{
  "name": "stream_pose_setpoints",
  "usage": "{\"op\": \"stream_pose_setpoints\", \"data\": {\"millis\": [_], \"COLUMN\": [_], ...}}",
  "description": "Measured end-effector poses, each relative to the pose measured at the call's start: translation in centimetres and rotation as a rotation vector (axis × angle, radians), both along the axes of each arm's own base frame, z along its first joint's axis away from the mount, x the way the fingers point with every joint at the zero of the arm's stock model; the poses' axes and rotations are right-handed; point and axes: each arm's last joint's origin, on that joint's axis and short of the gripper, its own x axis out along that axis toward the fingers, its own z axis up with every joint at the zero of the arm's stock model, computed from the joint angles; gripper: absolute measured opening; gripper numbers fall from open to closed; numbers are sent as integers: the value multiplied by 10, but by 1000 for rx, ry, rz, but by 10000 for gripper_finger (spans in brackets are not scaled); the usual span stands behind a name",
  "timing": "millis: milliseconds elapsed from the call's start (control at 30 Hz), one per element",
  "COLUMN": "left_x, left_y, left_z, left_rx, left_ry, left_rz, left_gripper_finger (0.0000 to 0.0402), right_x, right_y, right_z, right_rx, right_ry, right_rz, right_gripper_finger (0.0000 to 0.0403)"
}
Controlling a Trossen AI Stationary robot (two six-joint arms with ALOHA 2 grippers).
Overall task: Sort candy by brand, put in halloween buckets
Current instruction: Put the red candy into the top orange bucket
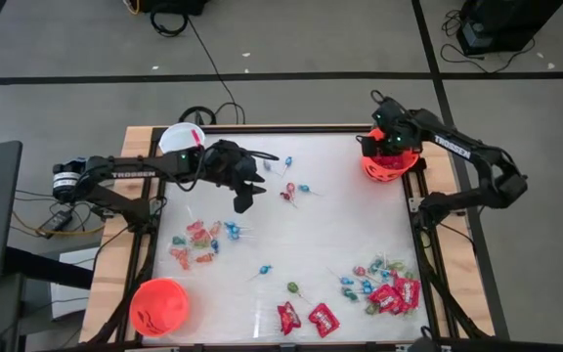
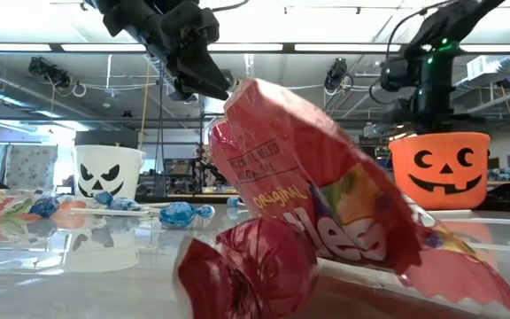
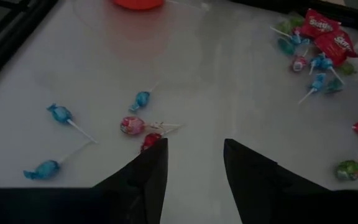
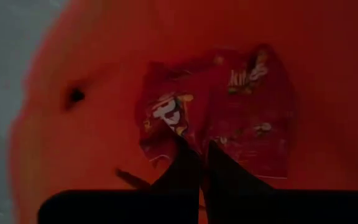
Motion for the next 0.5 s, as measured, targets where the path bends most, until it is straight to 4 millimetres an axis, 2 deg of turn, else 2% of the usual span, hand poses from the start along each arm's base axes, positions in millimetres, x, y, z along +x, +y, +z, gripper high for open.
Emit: {"op": "stream_pose_setpoints", "data": {"millis": [300, 500], "left_x": [-3, -4], "left_y": [6, 6], "left_z": [-1, -4], "left_rx": [29, 48], "left_ry": [20, 50], "left_rz": [-2, -20], "left_gripper_finger": [163, 163], "right_x": [8, 9], "right_y": [-15, -16], "right_z": [-29, -31], "right_rx": [127, 149], "right_ry": [26, 5], "right_rz": [-55, -63], "right_gripper_finger": [28, 41]}}
